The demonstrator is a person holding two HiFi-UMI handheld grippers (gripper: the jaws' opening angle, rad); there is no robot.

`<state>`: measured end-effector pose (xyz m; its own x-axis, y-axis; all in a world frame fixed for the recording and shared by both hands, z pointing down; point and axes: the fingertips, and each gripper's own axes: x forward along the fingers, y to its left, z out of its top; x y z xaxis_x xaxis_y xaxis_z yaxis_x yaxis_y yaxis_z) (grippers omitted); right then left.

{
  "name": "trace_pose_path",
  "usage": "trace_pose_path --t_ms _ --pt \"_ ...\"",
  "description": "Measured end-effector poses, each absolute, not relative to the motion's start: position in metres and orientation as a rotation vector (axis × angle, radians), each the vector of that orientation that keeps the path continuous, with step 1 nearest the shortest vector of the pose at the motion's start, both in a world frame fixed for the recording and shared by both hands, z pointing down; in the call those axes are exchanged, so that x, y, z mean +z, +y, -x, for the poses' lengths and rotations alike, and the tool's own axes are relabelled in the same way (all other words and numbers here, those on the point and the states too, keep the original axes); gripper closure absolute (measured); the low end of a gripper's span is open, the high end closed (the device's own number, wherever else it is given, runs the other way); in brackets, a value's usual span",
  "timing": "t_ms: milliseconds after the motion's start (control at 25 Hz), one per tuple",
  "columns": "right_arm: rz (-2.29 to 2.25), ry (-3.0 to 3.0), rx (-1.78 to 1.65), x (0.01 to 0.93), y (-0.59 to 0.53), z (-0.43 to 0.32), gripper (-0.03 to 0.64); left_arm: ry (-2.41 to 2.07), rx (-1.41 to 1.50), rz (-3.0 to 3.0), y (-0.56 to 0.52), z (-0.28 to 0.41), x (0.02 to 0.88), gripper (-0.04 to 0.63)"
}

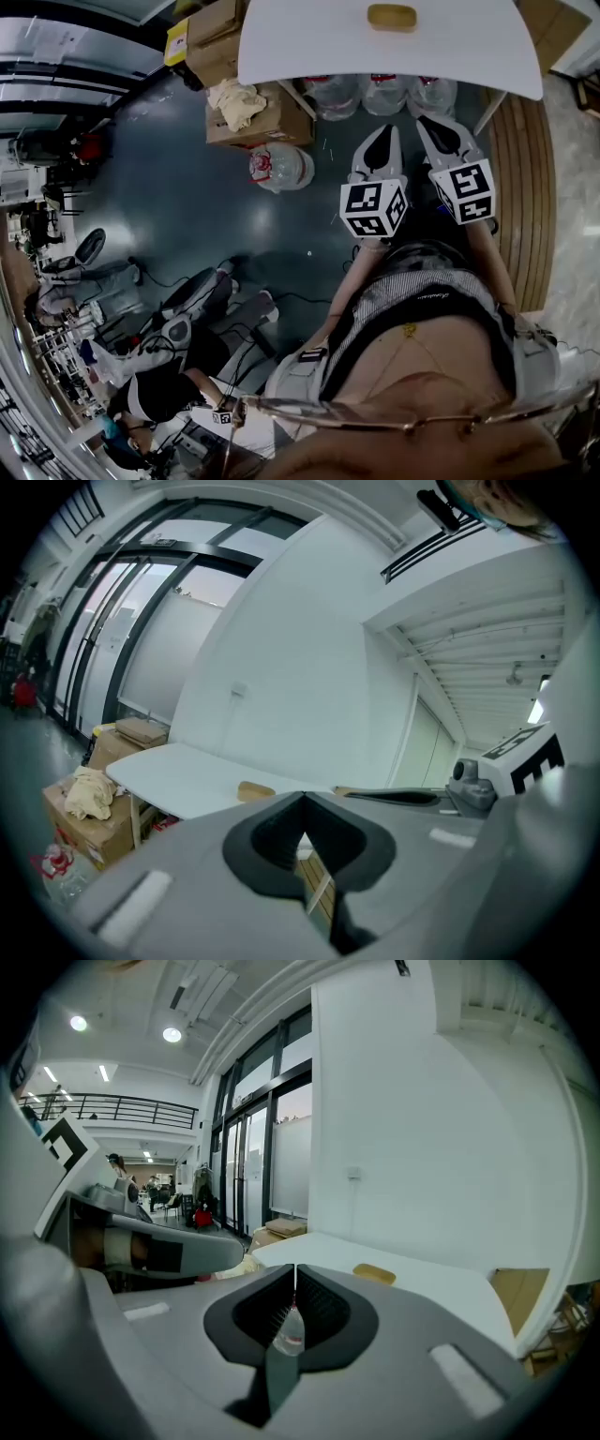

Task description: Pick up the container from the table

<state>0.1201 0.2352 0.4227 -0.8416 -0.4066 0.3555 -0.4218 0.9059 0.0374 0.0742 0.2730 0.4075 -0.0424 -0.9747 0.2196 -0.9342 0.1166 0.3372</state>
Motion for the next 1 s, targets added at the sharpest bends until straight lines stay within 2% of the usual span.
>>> trace_pose_path --t_ms 440,1000 --pt "-0.562 -2.721 0.051 0.421 0.224 -0.097 0.592 -2.034 -0.114 -1.835 0.256 -0.052 0.409 0.595" --pt "-0.562 -2.736 0.11 0.416 0.158 -0.085 0.594 -2.008 -0.057 -1.884 0.184 -0.048 0.4 0.595"
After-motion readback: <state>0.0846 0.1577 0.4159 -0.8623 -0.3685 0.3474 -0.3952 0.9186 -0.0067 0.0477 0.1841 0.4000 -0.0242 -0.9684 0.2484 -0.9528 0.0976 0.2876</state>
